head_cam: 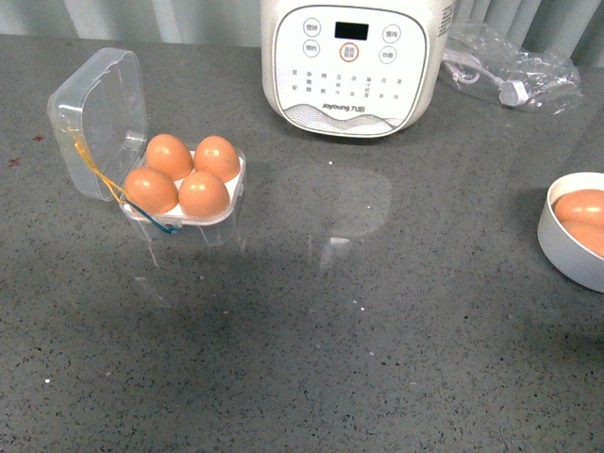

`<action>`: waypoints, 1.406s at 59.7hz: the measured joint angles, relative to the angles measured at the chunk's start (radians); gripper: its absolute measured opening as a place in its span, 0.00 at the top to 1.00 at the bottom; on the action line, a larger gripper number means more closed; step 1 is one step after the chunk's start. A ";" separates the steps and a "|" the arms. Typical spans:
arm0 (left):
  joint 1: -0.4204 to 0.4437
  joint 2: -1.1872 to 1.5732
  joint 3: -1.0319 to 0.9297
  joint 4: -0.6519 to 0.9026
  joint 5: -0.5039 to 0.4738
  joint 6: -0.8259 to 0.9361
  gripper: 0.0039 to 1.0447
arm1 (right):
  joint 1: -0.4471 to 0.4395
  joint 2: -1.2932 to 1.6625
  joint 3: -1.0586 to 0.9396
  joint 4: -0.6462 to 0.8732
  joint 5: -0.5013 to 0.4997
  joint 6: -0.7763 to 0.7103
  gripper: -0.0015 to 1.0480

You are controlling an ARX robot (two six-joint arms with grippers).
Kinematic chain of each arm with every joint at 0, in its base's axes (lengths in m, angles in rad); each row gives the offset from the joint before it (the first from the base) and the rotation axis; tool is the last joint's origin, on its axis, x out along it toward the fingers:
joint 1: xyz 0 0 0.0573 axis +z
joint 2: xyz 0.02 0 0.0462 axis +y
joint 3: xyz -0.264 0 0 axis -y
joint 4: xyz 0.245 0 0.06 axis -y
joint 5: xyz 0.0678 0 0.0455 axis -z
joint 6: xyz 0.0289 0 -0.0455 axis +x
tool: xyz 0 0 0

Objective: Put egg into box

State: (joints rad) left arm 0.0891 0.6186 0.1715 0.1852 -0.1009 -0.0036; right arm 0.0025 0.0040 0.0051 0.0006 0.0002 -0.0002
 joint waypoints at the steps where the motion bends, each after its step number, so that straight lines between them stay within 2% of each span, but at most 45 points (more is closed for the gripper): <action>1: 0.010 0.046 0.014 0.022 0.019 -0.004 0.06 | 0.000 0.000 0.000 0.000 0.000 0.000 0.07; 12: 0.049 0.412 0.144 0.149 0.133 -0.012 0.06 | 0.000 0.000 0.000 0.000 0.000 0.000 0.07; 24: 0.052 0.723 0.291 0.251 0.147 0.002 0.06 | 0.000 0.000 0.000 0.000 0.001 0.000 0.07; 39: 0.043 0.925 0.425 0.249 0.180 -0.029 0.06 | 0.000 0.000 0.000 0.000 0.000 0.000 0.07; 54: -0.014 1.019 0.523 0.227 0.161 -0.047 0.06 | 0.000 0.000 0.000 0.000 0.000 0.000 0.07; 64: -0.089 0.999 0.522 0.225 0.157 -0.051 0.06 | 0.000 0.000 0.000 0.000 0.000 0.000 0.07; 72: -0.129 0.955 0.499 0.225 0.164 -0.051 0.06 | 0.000 0.000 0.000 0.000 0.000 0.000 0.07; 84: -0.130 0.819 0.390 0.226 0.158 -0.043 0.06 | 0.000 0.000 0.000 0.000 0.000 0.000 0.07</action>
State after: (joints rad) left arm -0.0414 1.4372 0.5617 0.4114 0.0574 -0.0471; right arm 0.0025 0.0040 0.0051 0.0006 0.0006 -0.0002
